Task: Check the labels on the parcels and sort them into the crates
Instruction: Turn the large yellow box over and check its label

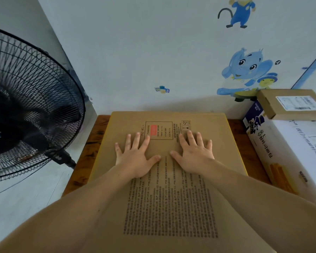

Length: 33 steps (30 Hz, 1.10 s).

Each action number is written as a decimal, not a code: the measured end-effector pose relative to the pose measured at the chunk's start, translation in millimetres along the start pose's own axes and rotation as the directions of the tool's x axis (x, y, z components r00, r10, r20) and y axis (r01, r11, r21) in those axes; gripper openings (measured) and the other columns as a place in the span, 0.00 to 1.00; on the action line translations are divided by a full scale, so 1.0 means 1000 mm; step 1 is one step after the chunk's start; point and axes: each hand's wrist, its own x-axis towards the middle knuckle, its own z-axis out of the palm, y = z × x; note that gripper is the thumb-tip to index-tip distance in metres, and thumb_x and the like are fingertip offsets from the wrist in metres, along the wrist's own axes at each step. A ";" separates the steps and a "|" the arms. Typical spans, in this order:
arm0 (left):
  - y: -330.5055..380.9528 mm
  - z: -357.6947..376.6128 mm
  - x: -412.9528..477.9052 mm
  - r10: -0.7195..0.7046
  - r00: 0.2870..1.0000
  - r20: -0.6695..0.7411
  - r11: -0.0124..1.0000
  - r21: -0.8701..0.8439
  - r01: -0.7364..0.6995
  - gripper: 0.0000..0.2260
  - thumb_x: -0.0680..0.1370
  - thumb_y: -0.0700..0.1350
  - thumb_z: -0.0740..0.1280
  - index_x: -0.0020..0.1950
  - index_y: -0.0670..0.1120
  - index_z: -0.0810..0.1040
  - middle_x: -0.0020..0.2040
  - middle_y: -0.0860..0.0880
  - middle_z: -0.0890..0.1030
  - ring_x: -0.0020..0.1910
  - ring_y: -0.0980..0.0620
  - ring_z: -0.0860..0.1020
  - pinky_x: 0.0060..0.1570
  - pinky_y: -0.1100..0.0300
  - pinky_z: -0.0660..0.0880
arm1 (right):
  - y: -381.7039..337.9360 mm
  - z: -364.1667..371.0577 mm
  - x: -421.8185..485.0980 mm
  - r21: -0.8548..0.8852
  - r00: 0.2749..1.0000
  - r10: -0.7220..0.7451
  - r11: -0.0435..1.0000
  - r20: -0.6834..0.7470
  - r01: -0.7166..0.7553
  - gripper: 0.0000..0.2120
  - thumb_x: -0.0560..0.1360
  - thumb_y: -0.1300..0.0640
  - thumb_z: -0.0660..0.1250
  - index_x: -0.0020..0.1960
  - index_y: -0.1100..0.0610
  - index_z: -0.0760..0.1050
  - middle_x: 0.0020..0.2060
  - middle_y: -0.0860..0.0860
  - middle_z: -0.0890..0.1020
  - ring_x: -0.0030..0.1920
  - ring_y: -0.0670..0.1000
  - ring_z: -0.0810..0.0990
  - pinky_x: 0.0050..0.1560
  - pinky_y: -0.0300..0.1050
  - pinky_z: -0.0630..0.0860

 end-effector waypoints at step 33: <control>-0.007 0.049 -0.094 -0.009 0.999 -0.034 0.999 0.041 0.010 0.39 0.75 0.74 0.45 0.78 0.58 0.34 0.79 0.51 0.33 0.77 0.45 0.31 0.73 0.37 0.35 | -0.005 0.053 -0.100 -0.024 0.998 -0.032 0.999 0.056 0.033 0.38 0.77 0.29 0.41 0.79 0.45 0.33 0.78 0.50 0.33 0.77 0.58 0.29 0.74 0.66 0.34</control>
